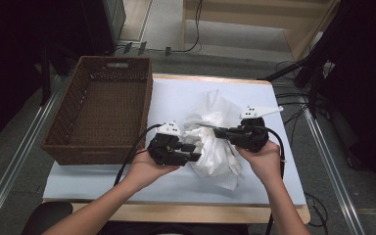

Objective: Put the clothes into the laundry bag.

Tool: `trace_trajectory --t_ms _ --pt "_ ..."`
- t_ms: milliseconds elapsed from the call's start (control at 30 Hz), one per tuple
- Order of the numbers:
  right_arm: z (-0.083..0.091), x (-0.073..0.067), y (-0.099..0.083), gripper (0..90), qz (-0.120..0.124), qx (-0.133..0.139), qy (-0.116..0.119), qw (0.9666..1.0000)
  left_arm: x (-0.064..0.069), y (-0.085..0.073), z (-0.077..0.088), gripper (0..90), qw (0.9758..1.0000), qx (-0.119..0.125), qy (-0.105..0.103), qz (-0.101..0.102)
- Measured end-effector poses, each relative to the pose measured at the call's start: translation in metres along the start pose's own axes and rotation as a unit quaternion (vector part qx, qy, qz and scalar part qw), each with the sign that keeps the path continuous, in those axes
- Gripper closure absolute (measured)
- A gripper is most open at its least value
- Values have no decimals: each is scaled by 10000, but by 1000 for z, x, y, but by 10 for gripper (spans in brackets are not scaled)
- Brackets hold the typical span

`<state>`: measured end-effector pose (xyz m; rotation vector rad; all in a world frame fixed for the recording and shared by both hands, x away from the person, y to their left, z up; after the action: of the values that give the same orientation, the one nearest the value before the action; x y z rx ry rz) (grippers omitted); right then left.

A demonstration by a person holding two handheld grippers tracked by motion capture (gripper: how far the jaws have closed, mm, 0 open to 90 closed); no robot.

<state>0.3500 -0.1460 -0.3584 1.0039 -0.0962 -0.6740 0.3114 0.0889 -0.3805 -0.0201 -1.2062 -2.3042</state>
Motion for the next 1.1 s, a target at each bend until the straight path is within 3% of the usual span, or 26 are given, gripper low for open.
trace_trajectory --t_ms 67,133,233,367,433,500,633,800,900,1100 --pt "1 1 0 900 -7 12 -1 10000 7 1 5 630 9998 -14 -32 -213" --pt "1 2 -1 900 -44 0 -4 10000 13 1 5 720 9994 -22 -234 -254" --pt "0 1 0 900 -28 15 5 10000 19 -4 -8 843 9979 -204 -434 -442" --pt "0 1 0 900 -35 -9 -2 10000 19 -11 -40 891 9962 -376 -419 -661" --pt "0 0 0 900 -40 -20 20 10000 14 -11 -55 894 9959 -353 -176 -812" --pt "0 -1 0 900 -27 -64 69 10000 5 -10 -68 900 9973 -217 -32 -705" --pt "-1 -3 -1 900 59 -110 184 9998 -11 -3 -81 900 9992 96 4 -389" --pt "0 -4 -2 900 116 -159 244 9995 -15 8 -88 900 9991 229 81 -344" --pt "2 -3 -3 900 116 -134 291 9994 -20 12 -90 900 9994 301 128 -102" --pt "-1 -6 -4 900 246 -243 324 9989 -28 17 -92 900 9984 492 241 118"
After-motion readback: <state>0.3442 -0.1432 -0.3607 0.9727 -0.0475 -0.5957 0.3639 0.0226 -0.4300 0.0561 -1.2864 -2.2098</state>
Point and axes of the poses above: each handheld gripper's, and its own axes: z roughly backward along the jaws, y roughly out of its top, x roughly to its right, the point moved 2 cm from there along -z, roughly forward along the jaws, and after that the axes turned 2 degrees about -x, right-handed, at the moved point
